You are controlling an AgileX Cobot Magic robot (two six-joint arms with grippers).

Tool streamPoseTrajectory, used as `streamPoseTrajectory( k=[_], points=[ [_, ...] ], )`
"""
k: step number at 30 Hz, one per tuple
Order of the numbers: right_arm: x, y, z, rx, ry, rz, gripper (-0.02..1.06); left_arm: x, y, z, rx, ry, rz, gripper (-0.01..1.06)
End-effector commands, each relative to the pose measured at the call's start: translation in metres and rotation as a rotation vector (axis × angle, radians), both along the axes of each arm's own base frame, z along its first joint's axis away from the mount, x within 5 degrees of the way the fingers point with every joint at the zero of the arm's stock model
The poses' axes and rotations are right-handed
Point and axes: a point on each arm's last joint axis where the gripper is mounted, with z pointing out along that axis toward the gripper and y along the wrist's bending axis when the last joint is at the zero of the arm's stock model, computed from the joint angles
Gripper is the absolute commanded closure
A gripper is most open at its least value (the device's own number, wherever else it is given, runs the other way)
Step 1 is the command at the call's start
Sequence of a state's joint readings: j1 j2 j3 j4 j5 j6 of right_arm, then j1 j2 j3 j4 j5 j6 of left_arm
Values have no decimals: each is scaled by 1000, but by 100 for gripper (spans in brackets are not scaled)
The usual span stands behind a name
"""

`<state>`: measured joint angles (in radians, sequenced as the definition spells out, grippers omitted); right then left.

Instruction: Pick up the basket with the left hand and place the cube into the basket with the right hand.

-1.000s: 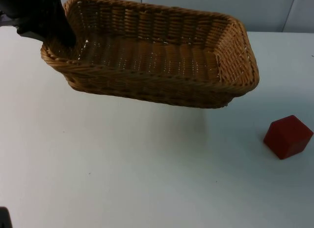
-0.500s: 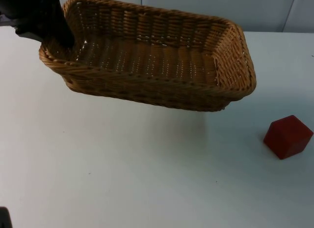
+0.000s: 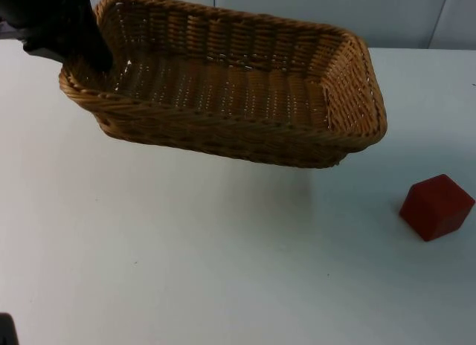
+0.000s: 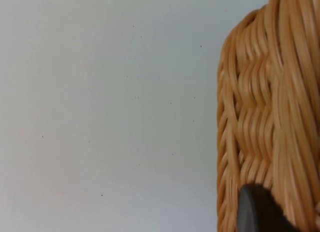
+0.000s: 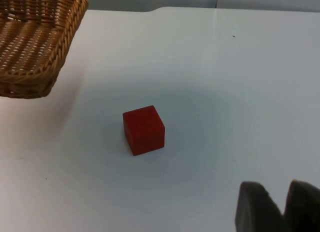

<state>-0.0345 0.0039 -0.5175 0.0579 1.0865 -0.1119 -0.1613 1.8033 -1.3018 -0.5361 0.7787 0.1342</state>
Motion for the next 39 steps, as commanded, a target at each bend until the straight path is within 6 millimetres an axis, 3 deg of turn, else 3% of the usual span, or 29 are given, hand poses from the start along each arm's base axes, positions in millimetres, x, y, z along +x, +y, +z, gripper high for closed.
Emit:
streamPoseTrajectory(
  k=[1, 14, 16, 19, 20, 24, 25, 26, 27, 29, 30, 31, 34, 35, 36, 39],
  points=[
    [0, 0, -1, -4, -4, -6, 85, 0, 0, 7, -28, -25, 23, 105],
    [0, -1, -1, 1, -4, -12, 85, 0, 0, 7, -27, -30, 26, 105],
    [0, -1, -1, 1, -4, -12, 81, 0, 0, 7, -27, -30, 26, 105],
    [12, -1, -1, 4, 72, -12, 64, 0, 0, 7, -27, -30, 26, 105],
    [12, -1, -1, 4, 72, -12, 64, 0, 0, 7, -27, -30, 26, 105],
    [49, -2, -3, 11, 303, -12, 28, 0, 0, 7, -27, -30, 26, 105],
    [49, -2, -3, 11, 303, -12, 28, 0, 0, 7, -27, -30, 26, 105],
    [67, -3, -3, 11, 375, -11, 15, 0, 0, 7, -27, -30, 26, 105],
    [78, -4, -3, 12, 404, -12, 9, 0, 0, 7, -27, -30, 26, 105],
    [97, -4, -2, 21, 428, -12, 4, 0, 0, 7, -27, -30, 26, 105],
    [97, -4, -2, 21, 428, -12, 4, 0, 0, 7, -27, -30, 26, 105],
    [122, -5, -2, 19, 458, -12, 3, 0, 0, 7, -27, -32, 27, 105],
    [168, -7, -2, 16, 525, -11, 3, 0, 0, 7, -27, -32, 27, 105],
    [182, -7, -4, 16, 564, 4, 3, 0, 0, 7, -27, -32, 27, 105],
    [182, -7, -4, 16, 564, 4, 3, 0, 0, 7, -27, -32, 27, 105],
    [227, -3, -19, 35, 715, 85, 3, 0, 0, 7, -27, -32, 27, 105]
  ],
)
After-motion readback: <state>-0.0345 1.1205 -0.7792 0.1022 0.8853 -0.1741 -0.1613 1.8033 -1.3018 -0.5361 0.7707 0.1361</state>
